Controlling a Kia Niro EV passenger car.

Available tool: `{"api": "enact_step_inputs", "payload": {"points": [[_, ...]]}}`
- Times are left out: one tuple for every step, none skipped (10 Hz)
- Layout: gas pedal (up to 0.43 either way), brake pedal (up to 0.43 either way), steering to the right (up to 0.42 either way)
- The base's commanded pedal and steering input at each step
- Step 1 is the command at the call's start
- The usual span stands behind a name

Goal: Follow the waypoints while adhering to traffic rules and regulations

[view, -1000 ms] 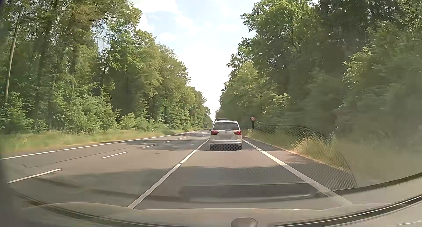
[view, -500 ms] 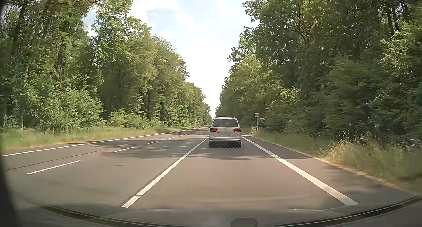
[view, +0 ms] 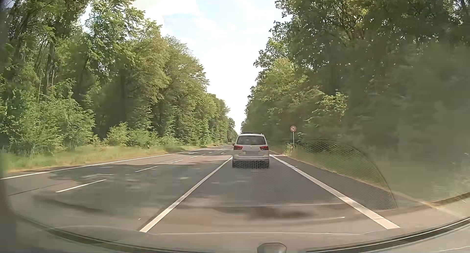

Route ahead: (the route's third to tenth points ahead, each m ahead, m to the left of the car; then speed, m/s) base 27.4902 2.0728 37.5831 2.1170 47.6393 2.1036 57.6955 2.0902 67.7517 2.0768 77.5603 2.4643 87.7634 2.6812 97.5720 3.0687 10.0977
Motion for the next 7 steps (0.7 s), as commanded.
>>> {"api": "enact_step_inputs", "payload": {"points": [[0.0,0.037,-0.002],[0.0,0.037,-0.001],[0.0,0.037,-0.002],[0.0,0.037,-0.002],[0.0,0.03,-0.001],[0.02,0.03,-0.001],[0.047,0.037,0.0]]}}
